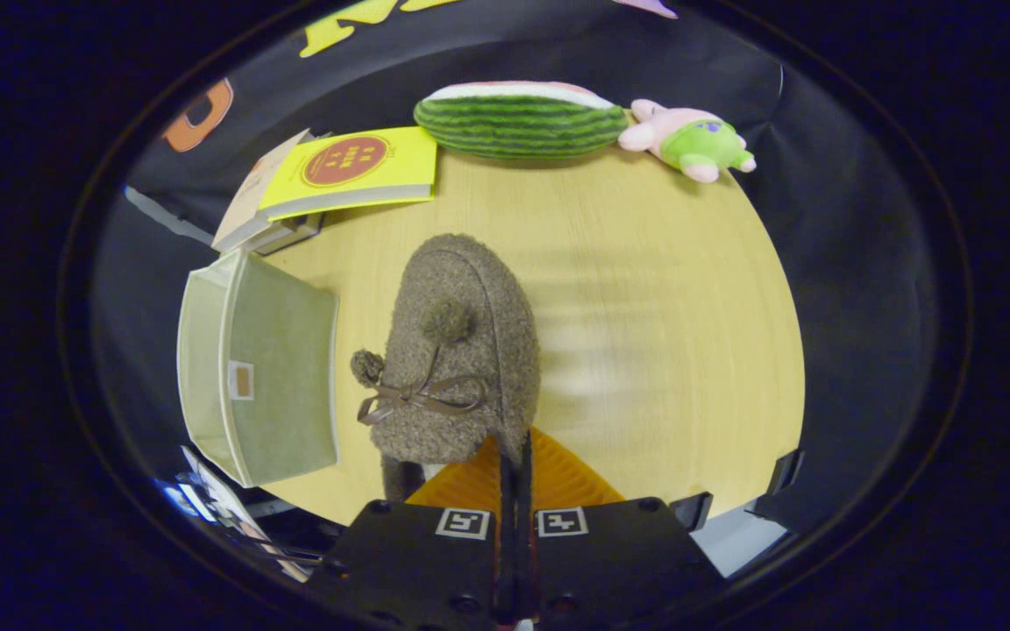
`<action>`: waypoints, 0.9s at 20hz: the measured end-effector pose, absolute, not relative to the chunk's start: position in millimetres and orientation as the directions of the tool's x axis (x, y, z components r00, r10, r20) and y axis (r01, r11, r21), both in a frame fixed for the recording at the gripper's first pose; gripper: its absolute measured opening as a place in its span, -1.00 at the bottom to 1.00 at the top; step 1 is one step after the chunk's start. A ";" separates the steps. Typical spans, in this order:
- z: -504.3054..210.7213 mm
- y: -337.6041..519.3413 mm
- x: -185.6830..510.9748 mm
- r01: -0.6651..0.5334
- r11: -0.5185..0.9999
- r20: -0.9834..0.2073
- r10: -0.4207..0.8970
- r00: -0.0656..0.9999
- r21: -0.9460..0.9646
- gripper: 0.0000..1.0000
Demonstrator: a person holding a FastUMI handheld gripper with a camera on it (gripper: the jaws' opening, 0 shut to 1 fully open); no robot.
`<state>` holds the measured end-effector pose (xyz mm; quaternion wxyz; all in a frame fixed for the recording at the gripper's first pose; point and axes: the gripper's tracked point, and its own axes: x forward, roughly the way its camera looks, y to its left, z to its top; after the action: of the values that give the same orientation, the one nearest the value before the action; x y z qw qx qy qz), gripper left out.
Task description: Open the storage box then place both shoes into the box .Put the left shoe in first, then the right shoe, with the right side of both shoes facing outward in a uniform manner.
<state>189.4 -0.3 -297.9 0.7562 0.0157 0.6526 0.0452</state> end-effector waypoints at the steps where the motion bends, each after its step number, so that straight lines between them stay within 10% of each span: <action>1: -288.6 10.2 189.2 -0.056 0.994 -0.982 0.102 0.157 0.094 -0.87; 18: -219.7 220.7 185.2 -0.015 0.931 -0.908 0.359 0.217 0.365 -0.87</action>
<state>185.2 220.7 -219.7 0.7673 0.1403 0.6138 0.1217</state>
